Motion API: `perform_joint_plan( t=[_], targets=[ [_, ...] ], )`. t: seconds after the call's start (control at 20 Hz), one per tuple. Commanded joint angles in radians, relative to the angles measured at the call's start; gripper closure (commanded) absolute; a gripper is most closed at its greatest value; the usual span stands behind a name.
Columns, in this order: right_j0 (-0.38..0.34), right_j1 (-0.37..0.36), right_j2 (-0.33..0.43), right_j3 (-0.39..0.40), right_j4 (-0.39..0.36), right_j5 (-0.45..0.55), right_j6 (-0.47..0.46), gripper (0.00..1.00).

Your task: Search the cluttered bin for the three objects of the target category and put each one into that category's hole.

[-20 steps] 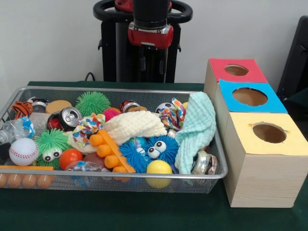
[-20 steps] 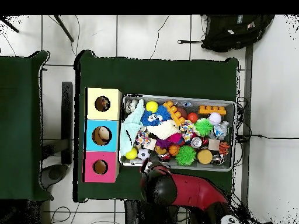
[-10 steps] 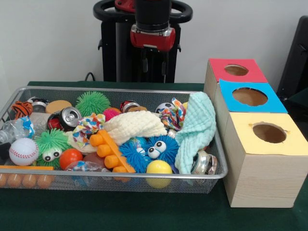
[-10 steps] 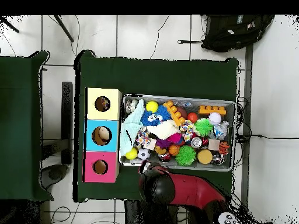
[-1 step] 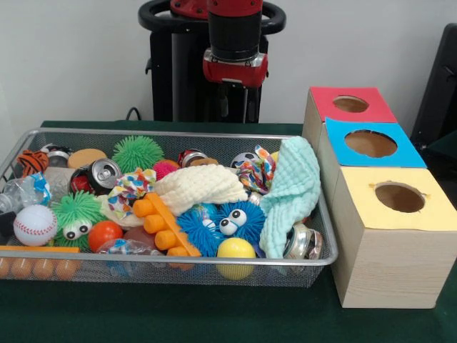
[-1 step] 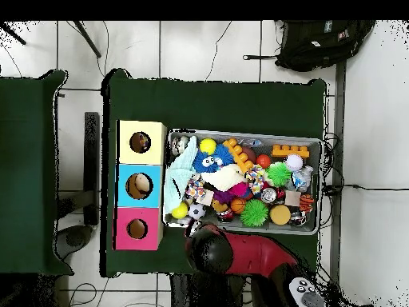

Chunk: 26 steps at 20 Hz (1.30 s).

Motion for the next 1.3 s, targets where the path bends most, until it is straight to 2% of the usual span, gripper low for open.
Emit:
perform_joint_plan(
  t=[0.05,0.45,1.05,1.3],
  targets=[
    [-0.003,0.059,0.050,-0.128,-0.040,-0.060,0.036,0.00],
    [-0.009,0.066,0.058,-0.161,-0.030,-0.071,0.042,0.00],
    [0.002,0.073,0.070,-0.218,-0.014,-0.022,0.031,0.00],
    [-0.003,0.098,0.085,-0.246,-0.012,-0.019,0.025,0.00]
  ],
)
